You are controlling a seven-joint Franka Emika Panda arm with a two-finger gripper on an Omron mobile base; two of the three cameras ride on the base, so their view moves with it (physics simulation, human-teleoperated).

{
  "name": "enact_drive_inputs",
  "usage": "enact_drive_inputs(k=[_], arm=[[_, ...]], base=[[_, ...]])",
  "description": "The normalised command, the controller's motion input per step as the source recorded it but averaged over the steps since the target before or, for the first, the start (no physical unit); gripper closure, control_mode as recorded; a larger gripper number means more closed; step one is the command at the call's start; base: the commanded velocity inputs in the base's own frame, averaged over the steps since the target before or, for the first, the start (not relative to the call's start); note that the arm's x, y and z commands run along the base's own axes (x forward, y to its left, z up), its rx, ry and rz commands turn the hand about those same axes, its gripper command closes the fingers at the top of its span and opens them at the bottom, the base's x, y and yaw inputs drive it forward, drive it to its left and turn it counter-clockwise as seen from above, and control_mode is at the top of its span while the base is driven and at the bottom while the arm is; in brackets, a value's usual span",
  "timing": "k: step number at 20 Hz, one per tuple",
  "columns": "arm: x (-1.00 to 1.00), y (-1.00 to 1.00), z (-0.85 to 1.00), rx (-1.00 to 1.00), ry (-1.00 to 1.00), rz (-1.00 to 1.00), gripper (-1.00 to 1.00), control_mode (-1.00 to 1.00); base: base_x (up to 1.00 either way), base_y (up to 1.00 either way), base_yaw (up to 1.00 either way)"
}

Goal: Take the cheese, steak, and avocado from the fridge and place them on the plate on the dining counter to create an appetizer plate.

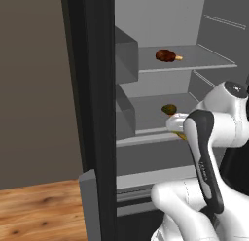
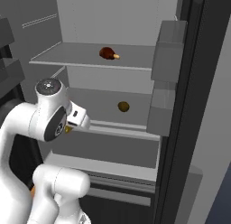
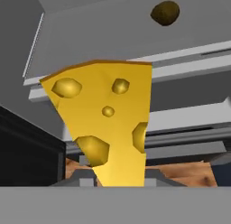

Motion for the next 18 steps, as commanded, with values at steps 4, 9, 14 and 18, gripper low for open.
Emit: enact_drive_inputs(k=[4, 9, 14, 18], arm=[[-0.57, 0.0, 0.0, 0.0, 0.0, 0.0, 1.0, -1.0], [-0.25, 0.0, 0.0, 0.0, 0.0, 0.0, 1.0, 1.0], [0.0, 0.0, 0.0, 0.0, 0.0, 0.0, 1.0, 1.0], [0.0, 0.0, 0.0, 0.0, 0.0, 0.0, 1.0, 1.0]], base=[[0.0, 0.0, 0.0], [-0.46, 0.0, 0.0], [-1.0, 0.02, -0.04], [-0.98, 0.07, -0.04]])
